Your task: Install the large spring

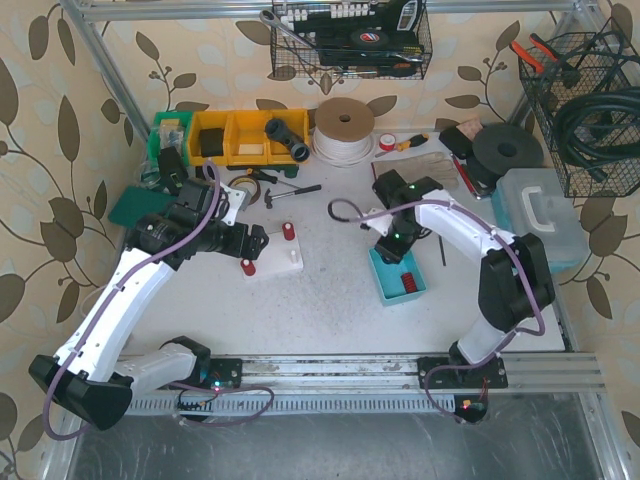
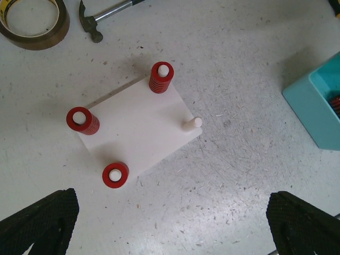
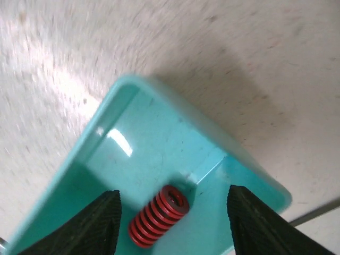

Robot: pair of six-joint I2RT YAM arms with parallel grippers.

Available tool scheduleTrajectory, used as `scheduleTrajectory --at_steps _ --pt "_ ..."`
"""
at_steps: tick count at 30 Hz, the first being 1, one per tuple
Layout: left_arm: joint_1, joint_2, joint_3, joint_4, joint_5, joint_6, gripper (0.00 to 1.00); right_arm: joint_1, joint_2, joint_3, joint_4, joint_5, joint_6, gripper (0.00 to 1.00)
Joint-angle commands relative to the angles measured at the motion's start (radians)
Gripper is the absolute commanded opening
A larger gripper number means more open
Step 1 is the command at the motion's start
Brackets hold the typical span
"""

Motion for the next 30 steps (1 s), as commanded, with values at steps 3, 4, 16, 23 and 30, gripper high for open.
scheduleTrajectory --at_steps 3,4,16,23,30 --pt "0.003 -0.006 0.007 0.019 0.013 0.008 0.98 0.045 0.004 0.091 -0.082 0.037 0.601 0.52" --pt "0.003 -0.006 0.009 0.017 0.014 0.007 0.98 0.043 -0.003 0.089 -0.082 0.042 0.660 0.50" --pt "0.003 -0.015 0.034 0.000 0.021 0.004 0.98 0.070 -0.101 -0.129 -0.048 0.153 0.958 0.33" --pt "0.003 -0.009 0.044 0.001 0.023 -0.012 0.97 0.072 -0.051 -0.168 0.002 0.189 0.974 0.36" --pt "0.004 -0.008 0.061 -0.007 0.021 -0.016 0.97 0.079 0.019 -0.189 0.043 0.213 0.990 0.39"
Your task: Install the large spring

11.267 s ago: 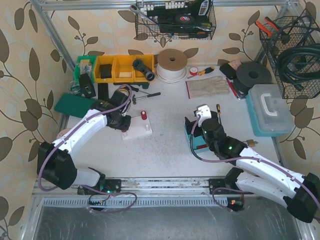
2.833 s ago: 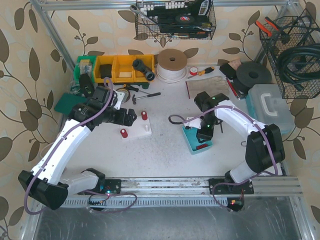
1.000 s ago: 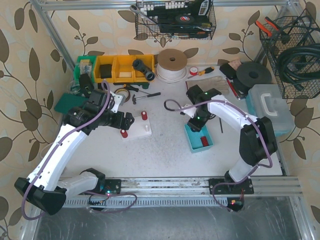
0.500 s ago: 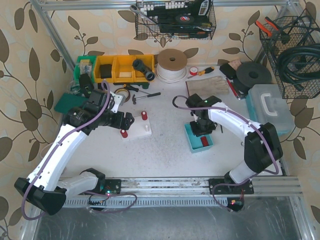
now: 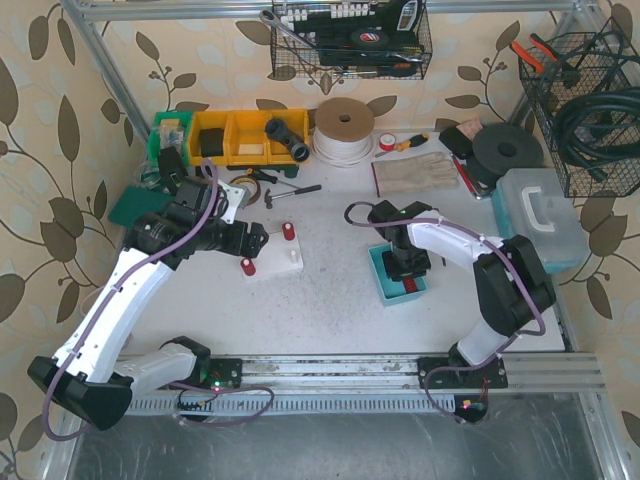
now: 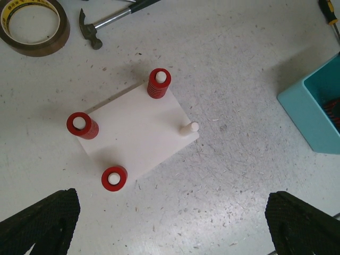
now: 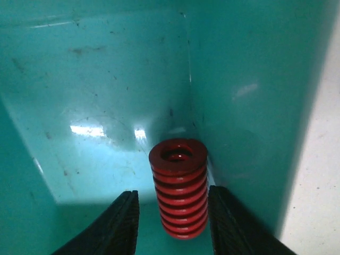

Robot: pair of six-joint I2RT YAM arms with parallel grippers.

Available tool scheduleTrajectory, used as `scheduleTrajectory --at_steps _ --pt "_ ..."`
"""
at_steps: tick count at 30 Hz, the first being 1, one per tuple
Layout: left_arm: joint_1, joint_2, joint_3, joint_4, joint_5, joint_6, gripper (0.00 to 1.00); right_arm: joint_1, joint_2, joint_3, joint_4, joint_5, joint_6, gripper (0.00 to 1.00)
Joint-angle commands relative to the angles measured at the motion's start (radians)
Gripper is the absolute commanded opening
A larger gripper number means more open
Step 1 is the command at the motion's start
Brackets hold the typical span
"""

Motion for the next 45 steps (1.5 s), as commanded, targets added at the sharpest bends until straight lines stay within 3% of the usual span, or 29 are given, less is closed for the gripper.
scheduleTrajectory --at_steps 1,12,18,22,29,41,45 --pt "0.003 -0.006 0.047 -0.006 0.015 -0.013 0.97 0.007 0.061 -0.019 0.029 0.038 0.033 0.40" --pt "0.003 -0.006 0.053 -0.010 0.011 -0.013 0.97 0.011 0.143 -0.045 0.102 0.031 0.033 0.41" --pt "0.003 -0.004 0.059 -0.009 0.001 -0.016 0.97 0.005 0.153 -0.043 0.124 0.064 -0.043 0.30" --pt "0.003 -0.012 0.062 -0.008 -0.013 -0.021 0.97 -0.001 0.156 0.018 0.125 0.059 -0.097 0.28" --pt "0.003 -0.040 0.043 0.005 -0.011 -0.045 0.97 -0.001 0.122 0.049 0.032 -0.003 -0.147 0.44" --pt "0.003 -0.035 0.029 0.033 0.009 -0.048 0.97 -0.001 0.066 0.124 -0.200 -0.091 -0.180 0.53" --pt "0.003 -0.045 0.018 0.036 0.010 -0.045 0.97 0.010 0.052 0.130 -0.189 -0.114 -0.198 0.53"
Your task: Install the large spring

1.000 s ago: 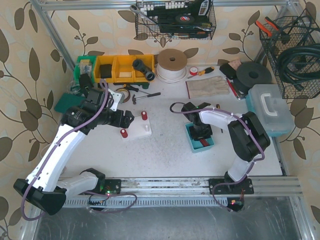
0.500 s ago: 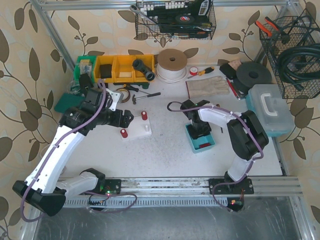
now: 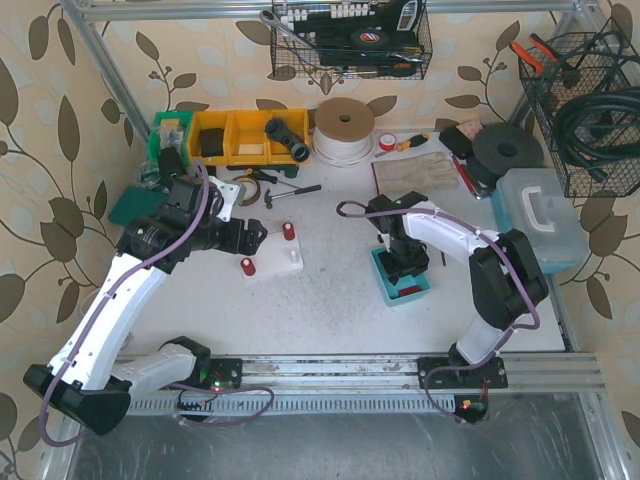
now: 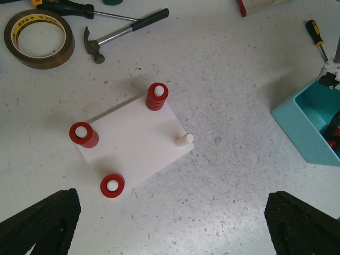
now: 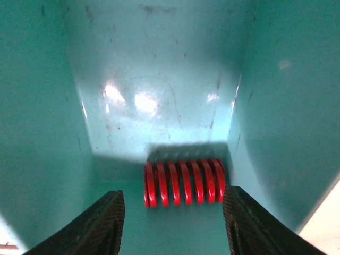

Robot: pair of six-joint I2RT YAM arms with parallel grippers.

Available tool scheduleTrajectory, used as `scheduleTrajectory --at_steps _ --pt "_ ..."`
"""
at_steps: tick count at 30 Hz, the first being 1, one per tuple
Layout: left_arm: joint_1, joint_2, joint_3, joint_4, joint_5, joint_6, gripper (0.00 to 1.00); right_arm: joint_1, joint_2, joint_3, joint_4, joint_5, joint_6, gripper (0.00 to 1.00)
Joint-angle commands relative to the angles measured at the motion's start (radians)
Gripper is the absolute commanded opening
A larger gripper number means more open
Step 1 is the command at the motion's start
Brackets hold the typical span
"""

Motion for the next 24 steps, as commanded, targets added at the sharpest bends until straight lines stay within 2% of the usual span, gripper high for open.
scheduleTrajectory --at_steps 1,7,11,13,15,18,22,24 --pt "0.003 -0.021 -0.009 0.027 0.013 -0.012 0.97 0.006 -0.021 0.034 -0.054 -0.029 -0.018 0.53" --pt "0.003 -0.017 -0.025 0.057 0.007 -0.056 0.98 0.005 -0.085 0.161 -0.086 0.076 0.123 0.48" --pt "0.003 0.051 -0.025 0.106 0.013 -0.147 0.99 -0.012 -0.199 0.150 -0.052 0.113 0.252 0.48" --pt "0.003 0.099 -0.038 0.163 0.077 -0.181 0.96 -0.042 -0.233 0.121 -0.049 0.073 0.275 0.48" --pt "0.003 0.165 -0.046 0.226 0.151 -0.207 0.90 -0.094 -0.256 0.083 -0.034 -0.048 0.256 0.46" --pt "-0.001 0.257 -0.041 0.276 0.235 -0.242 0.77 -0.143 -0.276 0.038 0.076 -0.250 0.043 0.42" --pt "-0.021 0.276 -0.041 0.276 0.246 -0.261 0.74 -0.148 -0.235 0.078 0.070 -0.179 -0.332 0.43" --pt "-0.022 0.248 -0.058 0.271 0.262 -0.273 0.75 -0.150 -0.204 0.110 0.022 -0.208 -0.541 0.44"
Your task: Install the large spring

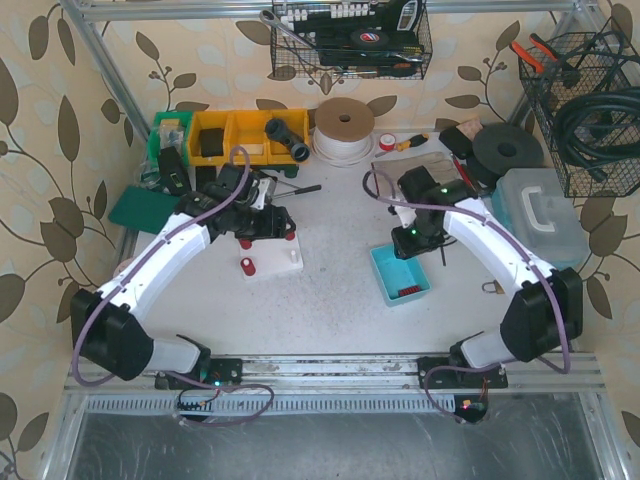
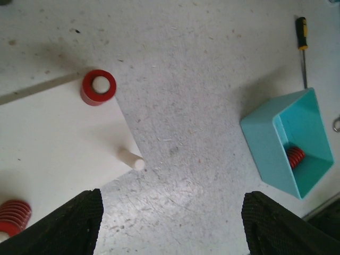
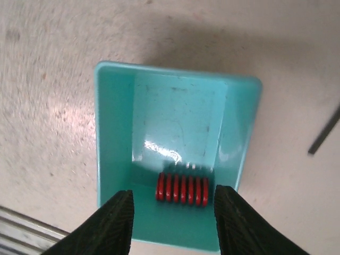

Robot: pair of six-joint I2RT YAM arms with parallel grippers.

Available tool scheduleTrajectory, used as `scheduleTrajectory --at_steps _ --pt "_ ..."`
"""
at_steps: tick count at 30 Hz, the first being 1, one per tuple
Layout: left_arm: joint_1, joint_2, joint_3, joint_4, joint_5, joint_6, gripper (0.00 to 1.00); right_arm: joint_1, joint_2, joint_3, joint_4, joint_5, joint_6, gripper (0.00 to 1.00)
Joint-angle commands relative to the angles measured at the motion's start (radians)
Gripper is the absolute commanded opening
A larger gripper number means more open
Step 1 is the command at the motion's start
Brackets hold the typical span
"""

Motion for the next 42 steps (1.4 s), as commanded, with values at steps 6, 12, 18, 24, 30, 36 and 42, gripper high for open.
scheduleTrajectory --at_steps 6,12,18,24,30,36,42 --pt "-0.013 -0.188 -0.063 -0.062 0.109 -0.038 0.78 0.003 0.099 0.070 -0.174 -0.184 -0.917 0.49" --pt "-0.011 -0.345 -0.100 -0.149 0.040 0.011 0.82 0.016 0.140 0.051 -0.177 -0.145 -1.081 0.53" --pt "-0.012 -0.366 -0.078 -0.174 0.025 0.056 0.84 0.014 0.229 -0.006 -0.114 -0.087 -1.138 0.54" --pt "-0.011 -0.391 -0.103 -0.133 -0.005 0.055 0.85 0.011 0.228 -0.067 -0.120 -0.033 -1.192 0.54" --pt "-0.011 -0.406 -0.121 -0.129 -0.020 0.064 0.86 0.002 0.195 -0.173 -0.027 0.068 -1.234 0.56" --pt "-0.012 -0.415 -0.138 -0.135 -0.049 0.087 0.87 0.003 0.244 -0.194 0.049 0.048 -1.234 0.56" --pt "-0.012 -0.416 -0.145 -0.139 -0.079 0.112 0.89 -0.005 0.260 -0.260 0.205 0.138 -1.227 0.55"
